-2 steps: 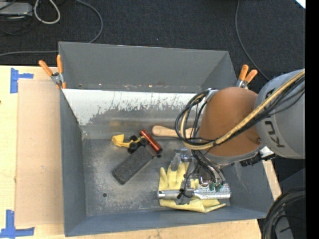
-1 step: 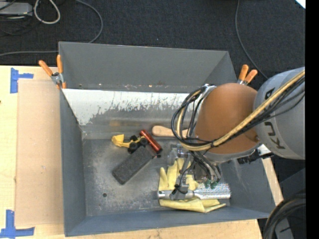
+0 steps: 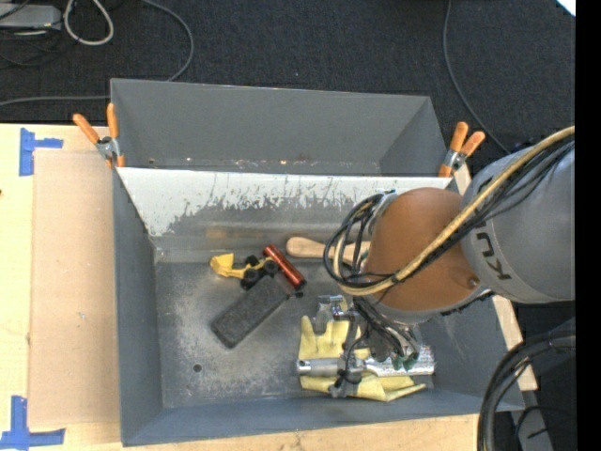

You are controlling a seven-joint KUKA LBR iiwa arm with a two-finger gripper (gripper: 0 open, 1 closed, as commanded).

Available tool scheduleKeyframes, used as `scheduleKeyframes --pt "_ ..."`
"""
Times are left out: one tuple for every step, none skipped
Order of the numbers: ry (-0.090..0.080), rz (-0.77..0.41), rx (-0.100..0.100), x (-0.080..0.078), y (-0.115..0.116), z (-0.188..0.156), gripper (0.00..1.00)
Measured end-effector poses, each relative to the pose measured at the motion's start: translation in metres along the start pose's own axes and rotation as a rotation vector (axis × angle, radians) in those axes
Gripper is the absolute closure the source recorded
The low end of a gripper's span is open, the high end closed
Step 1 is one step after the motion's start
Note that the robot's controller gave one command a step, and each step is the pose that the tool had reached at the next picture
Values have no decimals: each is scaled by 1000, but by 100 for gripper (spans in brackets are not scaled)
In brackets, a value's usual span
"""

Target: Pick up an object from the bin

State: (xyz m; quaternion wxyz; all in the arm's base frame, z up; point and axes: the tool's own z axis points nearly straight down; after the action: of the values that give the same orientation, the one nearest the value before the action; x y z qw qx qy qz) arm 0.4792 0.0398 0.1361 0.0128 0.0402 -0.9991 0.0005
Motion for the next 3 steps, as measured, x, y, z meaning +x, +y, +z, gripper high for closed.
scheduleKeyframes --pt "-29 -31 -5 -6 26 -3 0" --pt "-1 14 2 5 -51 35 0" --pt "-10 -2 -1 4 -43 36 0"
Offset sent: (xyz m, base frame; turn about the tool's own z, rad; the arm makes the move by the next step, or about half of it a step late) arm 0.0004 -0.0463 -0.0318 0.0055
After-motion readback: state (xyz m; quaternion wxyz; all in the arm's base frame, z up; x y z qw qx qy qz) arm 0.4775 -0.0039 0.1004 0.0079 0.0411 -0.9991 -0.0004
